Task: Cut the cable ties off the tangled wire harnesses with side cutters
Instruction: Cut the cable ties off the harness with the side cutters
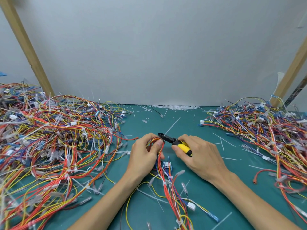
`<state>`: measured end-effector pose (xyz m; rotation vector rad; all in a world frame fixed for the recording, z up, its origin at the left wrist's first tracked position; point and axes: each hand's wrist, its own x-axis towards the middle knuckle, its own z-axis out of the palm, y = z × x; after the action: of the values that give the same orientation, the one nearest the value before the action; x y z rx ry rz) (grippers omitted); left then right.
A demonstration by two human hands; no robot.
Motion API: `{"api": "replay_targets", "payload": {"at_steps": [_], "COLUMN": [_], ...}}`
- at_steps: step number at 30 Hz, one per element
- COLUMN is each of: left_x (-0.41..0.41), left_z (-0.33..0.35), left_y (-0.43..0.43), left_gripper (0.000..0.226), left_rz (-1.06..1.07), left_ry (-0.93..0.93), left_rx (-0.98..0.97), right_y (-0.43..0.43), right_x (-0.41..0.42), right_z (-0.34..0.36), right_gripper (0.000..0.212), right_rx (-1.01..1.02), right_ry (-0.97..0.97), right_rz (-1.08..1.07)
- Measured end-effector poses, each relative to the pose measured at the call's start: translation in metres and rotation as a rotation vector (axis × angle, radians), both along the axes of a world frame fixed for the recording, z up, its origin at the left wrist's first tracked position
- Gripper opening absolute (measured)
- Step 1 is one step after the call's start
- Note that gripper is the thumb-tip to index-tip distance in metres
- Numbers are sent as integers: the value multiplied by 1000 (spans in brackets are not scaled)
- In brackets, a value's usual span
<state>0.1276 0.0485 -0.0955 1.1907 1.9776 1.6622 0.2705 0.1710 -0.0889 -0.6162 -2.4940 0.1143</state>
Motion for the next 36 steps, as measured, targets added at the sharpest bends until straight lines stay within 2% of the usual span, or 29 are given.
{"api": "replay_targets", "payload": {"at_steps": [7, 17, 25, 32, 36], "left_x": [0, 2, 1, 3, 2], "left_z": [-1, 2, 2, 3, 2], "left_y": [0, -1, -2, -2, -1], "left_gripper": [19, 15, 15, 16, 18], "left_rz": [-9, -20, -11, -7, -9], "left_ry": [11, 28, 12, 22, -8], "left_rx": [-5, -19, -18, -21, -19], "right_y": [0, 2, 0, -1, 1], "right_x": [1, 1, -2, 0, -1], "right_z": [-1, -2, -1, -1, 0], "right_gripper": [46, 39, 49, 37, 41], "right_rx": [-2, 33, -14, 53, 25], "right_ry": [-2, 14, -19, 37, 10], "right_rz": [-13, 15, -16, 3, 14]}}
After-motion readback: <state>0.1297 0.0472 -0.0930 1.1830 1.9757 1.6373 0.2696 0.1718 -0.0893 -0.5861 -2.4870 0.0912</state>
